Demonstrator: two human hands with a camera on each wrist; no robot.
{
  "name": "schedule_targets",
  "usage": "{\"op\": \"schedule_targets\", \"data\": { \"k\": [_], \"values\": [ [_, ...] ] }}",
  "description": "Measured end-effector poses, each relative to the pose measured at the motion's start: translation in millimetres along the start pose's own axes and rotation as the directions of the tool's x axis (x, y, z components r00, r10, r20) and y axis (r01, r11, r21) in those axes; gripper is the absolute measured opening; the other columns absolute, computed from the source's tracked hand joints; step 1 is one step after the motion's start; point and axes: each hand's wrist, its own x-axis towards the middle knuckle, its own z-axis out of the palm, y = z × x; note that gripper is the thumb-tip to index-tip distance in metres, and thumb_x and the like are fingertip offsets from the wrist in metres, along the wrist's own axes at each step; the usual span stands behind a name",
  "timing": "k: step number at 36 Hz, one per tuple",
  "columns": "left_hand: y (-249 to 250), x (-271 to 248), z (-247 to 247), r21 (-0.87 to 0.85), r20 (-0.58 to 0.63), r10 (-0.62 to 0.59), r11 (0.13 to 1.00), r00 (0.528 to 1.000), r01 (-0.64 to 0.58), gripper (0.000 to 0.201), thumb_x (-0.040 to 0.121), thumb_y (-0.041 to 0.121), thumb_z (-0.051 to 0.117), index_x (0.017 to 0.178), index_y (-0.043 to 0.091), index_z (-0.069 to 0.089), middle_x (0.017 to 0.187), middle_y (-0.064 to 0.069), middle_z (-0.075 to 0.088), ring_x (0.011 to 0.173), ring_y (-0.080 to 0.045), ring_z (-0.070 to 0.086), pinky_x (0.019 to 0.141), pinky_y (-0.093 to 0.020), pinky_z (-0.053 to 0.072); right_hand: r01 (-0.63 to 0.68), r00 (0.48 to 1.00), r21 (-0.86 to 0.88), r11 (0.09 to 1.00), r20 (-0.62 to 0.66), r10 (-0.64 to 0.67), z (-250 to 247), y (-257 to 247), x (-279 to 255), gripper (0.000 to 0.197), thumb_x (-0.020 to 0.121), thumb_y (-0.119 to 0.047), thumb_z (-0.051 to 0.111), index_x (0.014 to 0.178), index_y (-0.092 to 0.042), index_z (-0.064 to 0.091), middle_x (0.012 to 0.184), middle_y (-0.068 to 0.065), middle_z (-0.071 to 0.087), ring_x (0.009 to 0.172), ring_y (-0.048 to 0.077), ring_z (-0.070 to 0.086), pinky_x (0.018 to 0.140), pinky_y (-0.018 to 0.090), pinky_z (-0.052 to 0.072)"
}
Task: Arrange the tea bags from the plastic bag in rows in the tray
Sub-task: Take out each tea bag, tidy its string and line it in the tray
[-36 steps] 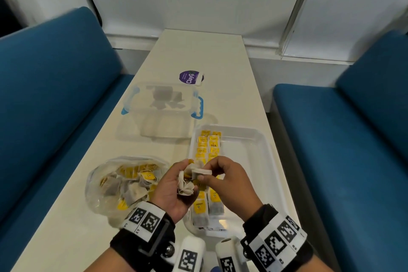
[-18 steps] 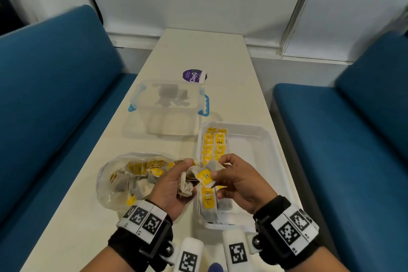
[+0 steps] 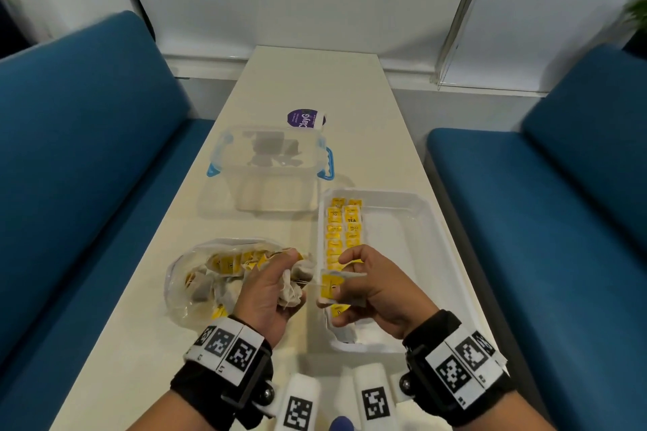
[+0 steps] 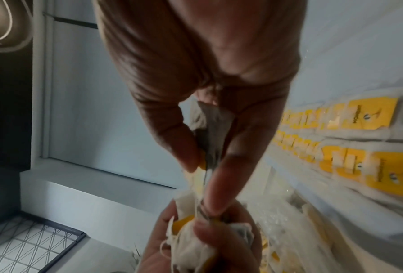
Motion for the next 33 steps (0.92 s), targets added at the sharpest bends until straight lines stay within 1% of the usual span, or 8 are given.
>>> {"op": "schedule_targets", "data": {
  "k": [4,8,12,18,22,26,30,33],
  "values": [
    [-1,-3,0,-0.016,-0.005,-0.018,1.000,1.000,0.018,0.013,0.082,0.018,0.064,0.071,0.016,0.056,0.065,-0.005,0.057,0.043,-0.011,0.053,0.040,-0.016,0.038,0.042,0.999,-0.028,0.999,-0.020,-0.043,-1,-2,-3,0.038,0.076,0.017,0.057,0.100,-0.009,0.044,0.105,0.026,0.054,0.062,0.030,0.066,0.039,0.027,0.047],
    [-1,-7,1,-0.032,0.013,-0.053,0.998,0.998,0.054,0.015,0.081,0.018,0.063,0.069,0.016,0.055,0.056,-0.002,0.058,0.045,-0.010,0.057,0.039,-0.015,0.035,0.083,0.995,-0.020,0.996,-0.052,-0.084,3,0,-4,0.037,0.075,0.018,0.058,0.096,-0.011,0.046,0.087,0.018,0.056,0.055,0.024,0.058,0.039,0.026,0.042],
    [-2,-12,1,-0.051,0.044,-0.110,0.992,0.993,0.112,0.018,0.063,0.024,0.068,0.073,0.016,0.055,0.058,-0.002,0.060,0.049,-0.011,0.061,0.040,-0.016,0.035,0.131,0.987,0.004,0.991,-0.099,-0.130,4,0,-5,0.038,0.076,0.015,0.059,0.098,-0.012,0.047,0.097,0.018,0.058,0.065,0.024,0.057,0.044,0.028,0.044],
    [-1,-15,3,-0.215,0.097,-0.241,0.942,0.966,0.256,0.019,0.066,0.023,0.066,0.078,0.012,0.055,0.068,-0.008,0.060,0.052,-0.015,0.062,0.036,-0.013,0.040,0.218,0.973,0.045,0.975,-0.086,-0.214,6,-8,-10,0.039,0.079,0.017,0.052,0.105,-0.011,0.046,0.100,0.017,0.055,0.071,0.027,0.058,0.059,0.035,0.057],
    [2,-16,4,-0.303,0.158,-0.277,0.900,0.948,0.314,0.019,0.067,0.020,0.063,0.082,0.011,0.054,0.071,-0.012,0.066,0.052,-0.016,0.063,0.035,-0.012,0.040,0.275,0.961,0.091,0.957,-0.056,-0.270,8,-13,-14,0.044,0.079,0.021,0.046,0.109,-0.011,0.045,0.109,0.026,0.055,0.087,0.039,0.068,0.065,0.041,0.058],
    [2,-12,3,-0.329,0.174,-0.273,0.890,0.946,0.317,0.022,0.068,0.019,0.062,0.087,0.009,0.057,0.078,-0.011,0.066,0.053,-0.017,0.063,0.034,-0.014,0.042,0.308,0.951,0.127,0.943,-0.056,-0.303,7,-18,-16,0.046,0.077,0.021,0.045,0.109,-0.011,0.044,0.109,0.033,0.053,0.083,0.040,0.067,0.056,0.039,0.059],
    [0,-10,1,-0.337,0.181,-0.276,0.884,0.944,0.323,0.037,0.056,0.017,0.076,0.087,0.008,0.059,0.083,-0.013,0.063,0.056,-0.019,0.065,0.033,-0.016,0.042,0.327,0.942,0.053,0.943,-0.095,-0.322,4,-21,-15,0.045,0.075,0.021,0.048,0.105,-0.013,0.046,0.099,0.023,0.055,0.070,0.037,0.064,0.046,0.031,0.051],
    [0,-8,0,-0.327,0.178,-0.292,0.883,0.940,0.337,0.027,0.067,0.019,0.063,0.090,0.007,0.059,0.073,-0.011,0.066,0.055,-0.017,0.064,0.032,-0.016,0.042,0.339,0.935,0.005,0.941,-0.115,-0.336,1,-25,-15,0.045,0.078,0.021,0.049,0.105,-0.014,0.047,0.096,0.019,0.059,0.064,0.030,0.061,0.044,0.029,0.048]
  ]
}}
